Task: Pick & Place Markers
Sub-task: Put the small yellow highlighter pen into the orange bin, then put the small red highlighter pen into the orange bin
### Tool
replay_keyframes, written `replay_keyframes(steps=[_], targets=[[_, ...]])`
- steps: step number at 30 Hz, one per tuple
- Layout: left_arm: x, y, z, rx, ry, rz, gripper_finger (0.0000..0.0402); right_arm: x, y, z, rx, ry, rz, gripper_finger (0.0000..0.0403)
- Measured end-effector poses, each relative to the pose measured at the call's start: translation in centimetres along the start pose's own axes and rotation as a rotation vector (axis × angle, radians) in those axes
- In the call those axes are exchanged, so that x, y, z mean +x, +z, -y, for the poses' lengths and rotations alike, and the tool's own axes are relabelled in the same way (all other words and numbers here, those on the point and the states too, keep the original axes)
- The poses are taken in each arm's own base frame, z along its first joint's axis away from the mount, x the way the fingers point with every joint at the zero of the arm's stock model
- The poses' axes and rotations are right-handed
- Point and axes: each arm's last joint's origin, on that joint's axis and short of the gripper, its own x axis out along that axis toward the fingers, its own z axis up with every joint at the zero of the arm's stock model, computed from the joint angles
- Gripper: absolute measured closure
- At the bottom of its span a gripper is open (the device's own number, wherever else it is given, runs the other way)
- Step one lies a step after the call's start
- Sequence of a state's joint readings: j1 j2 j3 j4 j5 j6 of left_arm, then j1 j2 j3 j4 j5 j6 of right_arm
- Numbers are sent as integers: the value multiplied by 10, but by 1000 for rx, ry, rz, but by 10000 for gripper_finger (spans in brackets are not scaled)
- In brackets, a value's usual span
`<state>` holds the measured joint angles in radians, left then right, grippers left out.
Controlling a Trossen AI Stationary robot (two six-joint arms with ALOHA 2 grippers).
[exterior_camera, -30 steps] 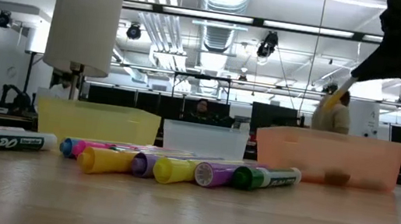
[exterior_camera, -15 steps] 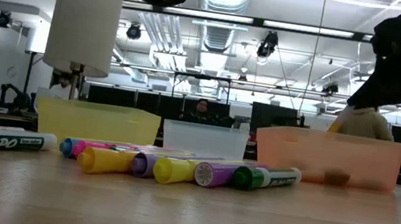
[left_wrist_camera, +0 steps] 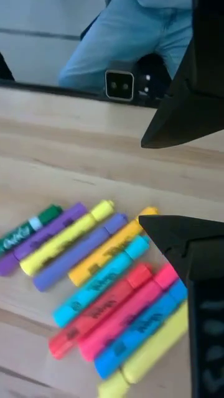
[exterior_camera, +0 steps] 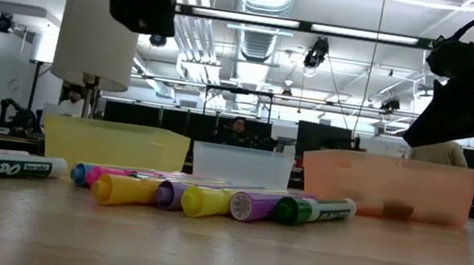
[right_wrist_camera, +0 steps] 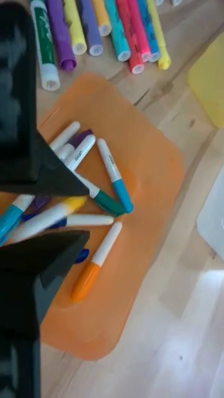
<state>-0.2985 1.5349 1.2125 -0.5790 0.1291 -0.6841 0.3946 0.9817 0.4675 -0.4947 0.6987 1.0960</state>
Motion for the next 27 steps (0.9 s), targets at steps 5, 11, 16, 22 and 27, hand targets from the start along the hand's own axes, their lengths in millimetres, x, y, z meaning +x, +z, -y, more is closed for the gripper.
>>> replay_keyframes(steps=[5,11,16,22,27], targets=[[5,-6,-5,-19,21,-28,225,-3,5,-4,-21,15,18,244],[16,-27,-17,-29,91,-126,225,-15,20,-15,-79,81,54,192],[27,-49,-27,-102,143,-205,225,-23,34,-29,-138,155,114,182],[36,-88,-32,-234,253,-327,225,-25,40,-35,-147,189,145,181],[38,-117,-18,-283,267,-398,225,-25,40,-35,-145,190,146,181]])
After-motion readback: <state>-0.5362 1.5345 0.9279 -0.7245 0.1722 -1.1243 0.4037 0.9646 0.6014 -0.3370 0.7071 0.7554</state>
